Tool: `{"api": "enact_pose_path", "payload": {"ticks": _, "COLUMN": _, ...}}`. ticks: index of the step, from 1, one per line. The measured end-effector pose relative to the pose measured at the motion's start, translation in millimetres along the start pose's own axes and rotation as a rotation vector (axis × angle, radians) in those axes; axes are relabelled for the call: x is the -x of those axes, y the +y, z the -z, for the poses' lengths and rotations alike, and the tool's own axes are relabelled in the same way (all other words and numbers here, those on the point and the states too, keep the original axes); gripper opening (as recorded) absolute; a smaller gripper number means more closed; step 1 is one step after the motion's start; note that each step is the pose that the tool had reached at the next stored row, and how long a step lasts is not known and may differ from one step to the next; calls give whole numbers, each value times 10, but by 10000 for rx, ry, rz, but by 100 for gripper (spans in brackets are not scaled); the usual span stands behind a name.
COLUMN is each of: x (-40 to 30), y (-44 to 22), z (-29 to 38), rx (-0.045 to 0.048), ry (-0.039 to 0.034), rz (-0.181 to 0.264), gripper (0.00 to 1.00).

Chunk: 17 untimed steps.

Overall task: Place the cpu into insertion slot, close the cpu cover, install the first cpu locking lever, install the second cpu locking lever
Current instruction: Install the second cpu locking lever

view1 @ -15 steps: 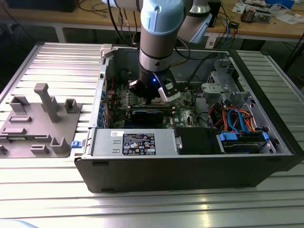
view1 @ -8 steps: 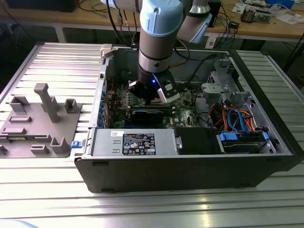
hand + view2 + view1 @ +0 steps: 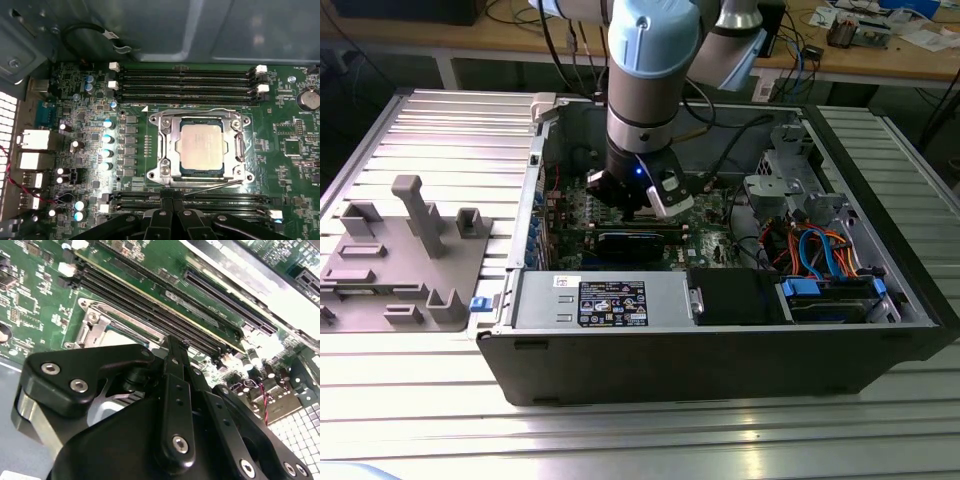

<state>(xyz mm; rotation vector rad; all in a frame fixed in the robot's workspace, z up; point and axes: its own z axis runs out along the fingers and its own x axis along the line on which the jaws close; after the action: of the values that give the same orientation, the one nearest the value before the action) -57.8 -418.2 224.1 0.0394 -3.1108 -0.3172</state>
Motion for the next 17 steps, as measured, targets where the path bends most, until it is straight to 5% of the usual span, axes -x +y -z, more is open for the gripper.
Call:
{"api": "enact_pose_path", "payload": {"ticks": 4, "x": -10, "y": -6, "z": -30, "rx": 126, "ry": -4, "rz": 1, "gripper": 11}}
{"api": "enact_pose_path", "payload": {"ticks": 8, "x": -20, "y": -16, "z": -50, "rx": 133, "ry": -5, "rz": -5, "gripper": 11}}
{"api": "enact_pose_path", "payload": {"ticks": 9, "x": -23, "y": -18, "z": -55, "rx": 175, "ry": -8, "rz": -14, "gripper": 11}}
{"api": "enact_pose_path", "payload": {"ticks": 10, "x": -24, "y": -29, "z": -53, "rx": 362, "ry": -14, "rz": -21, "gripper": 11}}
{"api": "enact_pose_path", "payload": {"ticks": 11, "x": -24, "y": -37, "z": -54, "rx": 454, "ry": -18, "rz": -23, "gripper": 11}}
{"api": "enact_pose_path", "payload": {"ticks": 17, "x": -25, "y": -87, "z": -51, "rx": 486, "ry": -22, "rz": -40, "gripper": 11}}
